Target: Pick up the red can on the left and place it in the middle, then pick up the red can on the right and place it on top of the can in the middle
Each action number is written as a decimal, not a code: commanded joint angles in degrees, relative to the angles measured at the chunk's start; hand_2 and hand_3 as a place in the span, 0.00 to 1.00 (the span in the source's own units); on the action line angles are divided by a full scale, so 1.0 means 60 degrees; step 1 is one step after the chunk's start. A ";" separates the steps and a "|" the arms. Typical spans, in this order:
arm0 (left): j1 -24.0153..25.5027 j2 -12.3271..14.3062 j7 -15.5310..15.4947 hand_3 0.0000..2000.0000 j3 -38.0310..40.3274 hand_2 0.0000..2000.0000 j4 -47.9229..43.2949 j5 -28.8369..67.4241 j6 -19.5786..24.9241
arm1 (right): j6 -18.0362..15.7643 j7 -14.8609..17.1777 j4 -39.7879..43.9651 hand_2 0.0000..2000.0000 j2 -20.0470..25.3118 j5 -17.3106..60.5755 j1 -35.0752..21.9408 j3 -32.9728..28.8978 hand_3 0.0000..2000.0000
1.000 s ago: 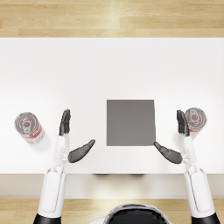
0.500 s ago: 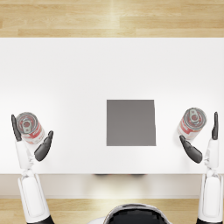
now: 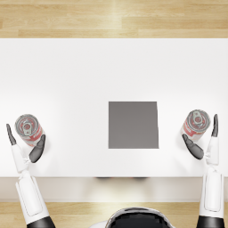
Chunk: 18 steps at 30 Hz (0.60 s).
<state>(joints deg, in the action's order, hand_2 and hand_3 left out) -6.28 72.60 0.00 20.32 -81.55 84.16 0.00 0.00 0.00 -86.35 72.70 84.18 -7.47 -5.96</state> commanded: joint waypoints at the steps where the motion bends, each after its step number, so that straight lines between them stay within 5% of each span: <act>1: -0.0424 -0.0081 0.0000 0.00 -0.0249 0.00 0.1203 0.0000 0.0000 | 0.0000 0.0000 0.1221 0.00 0.0042 0.0000 -0.0536 0.0228 0.00; 4: -0.1130 -0.0136 0.0000 0.00 -0.0653 0.00 0.2582 0.0000 0.0000 | 0.0000 0.0000 0.3302 0.00 0.0156 0.0000 -0.1400 0.0522 0.00; 18: -0.2020 -0.0042 -0.0054 0.00 -0.0629 0.00 0.3850 0.0000 -0.0009 | -0.0083 -0.0142 0.4390 0.00 0.0473 -0.0001 -0.2151 0.0494 0.00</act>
<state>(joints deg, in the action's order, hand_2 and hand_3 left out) -16.66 72.71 -0.76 16.42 -59.77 84.17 -0.16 -0.57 -1.15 -61.00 75.54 84.18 -18.71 -2.71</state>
